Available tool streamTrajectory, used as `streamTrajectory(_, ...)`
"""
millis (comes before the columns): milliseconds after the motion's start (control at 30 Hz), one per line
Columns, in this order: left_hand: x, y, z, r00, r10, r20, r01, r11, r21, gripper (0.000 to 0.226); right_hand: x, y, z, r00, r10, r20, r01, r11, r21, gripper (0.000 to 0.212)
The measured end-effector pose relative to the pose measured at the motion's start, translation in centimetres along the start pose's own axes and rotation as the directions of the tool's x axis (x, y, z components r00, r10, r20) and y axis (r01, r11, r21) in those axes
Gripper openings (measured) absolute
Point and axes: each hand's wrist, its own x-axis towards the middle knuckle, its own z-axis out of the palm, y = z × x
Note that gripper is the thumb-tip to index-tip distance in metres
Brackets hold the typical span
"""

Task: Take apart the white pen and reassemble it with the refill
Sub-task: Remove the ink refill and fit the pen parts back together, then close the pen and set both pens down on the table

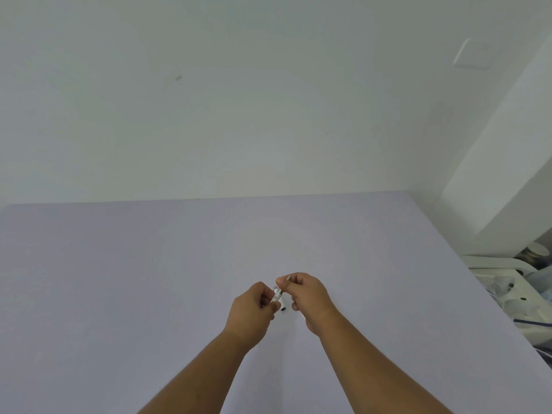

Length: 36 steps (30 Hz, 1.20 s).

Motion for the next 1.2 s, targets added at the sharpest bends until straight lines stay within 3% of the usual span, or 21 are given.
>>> streamTrajectory(333, 0.7, -0.5, 0.0, 0.998, -0.061, -0.035, 0.058, 0.996, -0.062, 0.004, 1.3, 0.1, 0.1, 0.999, 0.043, -0.003, -0.043, 0.998, -0.035, 0.018)
streamTrajectory(467, 1.3, -1.4, -0.5, 0.987, -0.157, -0.023, 0.153, 0.978, -0.139, 0.009, 3.6, 0.4, -0.5, 0.983, -0.031, -0.183, -0.013, 0.971, -0.237, 0.017)
streamTrajectory(633, 2.0, -3.1, -0.8, 0.960, -0.277, 0.022, 0.274, 0.928, -0.252, 0.012, 5.8, 2.5, 0.8, 0.992, -0.035, -0.121, -0.059, 0.717, -0.694, 0.024)
streamTrajectory(733, 2.5, -3.6, -0.8, 0.947, -0.317, 0.044, 0.316, 0.902, -0.294, 0.013, 6.8, 4.1, 1.7, 0.993, -0.052, -0.110, -0.059, 0.591, -0.805, 0.029)
streamTrajectory(833, 2.9, -3.9, -0.9, 0.935, -0.348, 0.068, 0.350, 0.877, -0.328, 0.014, 7.2, 4.9, 2.3, 0.990, -0.093, -0.108, -0.040, 0.546, -0.837, 0.028)
streamTrajectory(1000, 3.3, -4.1, -1.0, 0.926, -0.368, 0.084, 0.374, 0.865, -0.334, 0.016, 7.4, 5.5, 2.7, 0.989, -0.087, -0.120, -0.053, 0.551, -0.833, 0.025)
streamTrajectory(1067, 3.3, -4.2, -1.0, 0.925, -0.370, 0.087, 0.377, 0.868, -0.324, 0.017, 7.4, 5.3, 2.8, 0.988, -0.070, -0.137, -0.067, 0.600, -0.797, 0.027)
streamTrajectory(1133, 3.3, -4.2, -1.1, 0.925, -0.368, 0.091, 0.378, 0.869, -0.319, 0.017, 7.4, 4.6, 2.7, 0.986, -0.056, -0.157, -0.065, 0.737, -0.673, 0.026)
streamTrajectory(1200, 3.2, -4.1, -1.2, 0.926, -0.365, 0.103, 0.378, 0.870, -0.316, 0.018, 7.4, 3.7, 2.4, 0.981, -0.010, -0.192, -0.067, 0.917, -0.392, 0.015)
